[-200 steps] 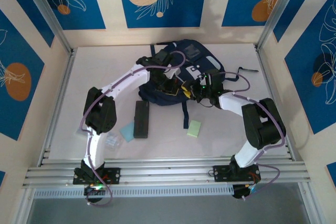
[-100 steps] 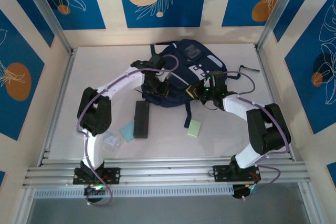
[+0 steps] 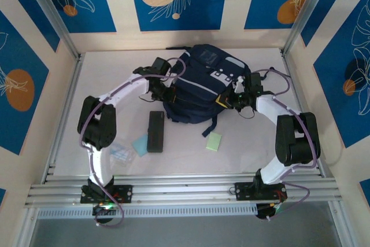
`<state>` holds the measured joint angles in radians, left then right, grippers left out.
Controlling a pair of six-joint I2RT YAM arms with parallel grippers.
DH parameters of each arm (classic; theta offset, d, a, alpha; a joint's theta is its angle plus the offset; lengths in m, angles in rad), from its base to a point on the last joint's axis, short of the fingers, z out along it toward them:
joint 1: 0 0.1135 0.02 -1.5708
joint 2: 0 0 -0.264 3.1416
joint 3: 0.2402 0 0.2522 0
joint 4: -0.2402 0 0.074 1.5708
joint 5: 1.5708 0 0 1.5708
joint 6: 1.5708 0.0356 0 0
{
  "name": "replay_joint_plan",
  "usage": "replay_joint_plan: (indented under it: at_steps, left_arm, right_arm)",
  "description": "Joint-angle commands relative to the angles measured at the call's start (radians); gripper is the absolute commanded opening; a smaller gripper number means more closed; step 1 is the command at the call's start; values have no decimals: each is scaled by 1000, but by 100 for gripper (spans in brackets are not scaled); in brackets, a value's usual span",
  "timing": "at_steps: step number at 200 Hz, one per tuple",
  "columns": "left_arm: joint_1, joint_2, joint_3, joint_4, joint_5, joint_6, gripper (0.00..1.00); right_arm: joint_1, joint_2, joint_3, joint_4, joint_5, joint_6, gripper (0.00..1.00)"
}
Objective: Pack books, pencil case, and school supplies into a backpack
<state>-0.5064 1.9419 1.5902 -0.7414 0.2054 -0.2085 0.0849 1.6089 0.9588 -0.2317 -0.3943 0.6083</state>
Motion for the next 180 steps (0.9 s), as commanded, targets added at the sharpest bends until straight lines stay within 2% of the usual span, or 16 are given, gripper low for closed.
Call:
replay_joint_plan:
  at_steps: [1,30,58,79,87,104,133,180]
  left_arm:
    - [-36,-99,-64,-27,63,21,0]
    - [-115,-150,-121,-12,122,-4,0]
    - [-182,-172,-148,39,192,-43,0]
    - [-206,-152,-129,80,209,-73,0]
    - [-207,-138,-111,88,203,-86,0]
    - [-207,-115,-71,114,204,-110,0]
    - [-206,-77,-12,169,212,-154,0]
    - [-207,-11,34,161,196,-148,0]
  right_arm:
    - [-64,25,82,-110,59,-182,0]
    - [-103,90,185,-133,118,-205,0]
    - [-113,212,326,-131,128,-159,0]
    - [-111,283,420,-144,64,-94,16]
    - [-108,281,426,-143,53,-68,25]
    - [-98,225,388,-136,54,-35,42]
    - [-91,31,221,-141,82,17,58]
    - [-67,-240,-49,-159,115,122,60]
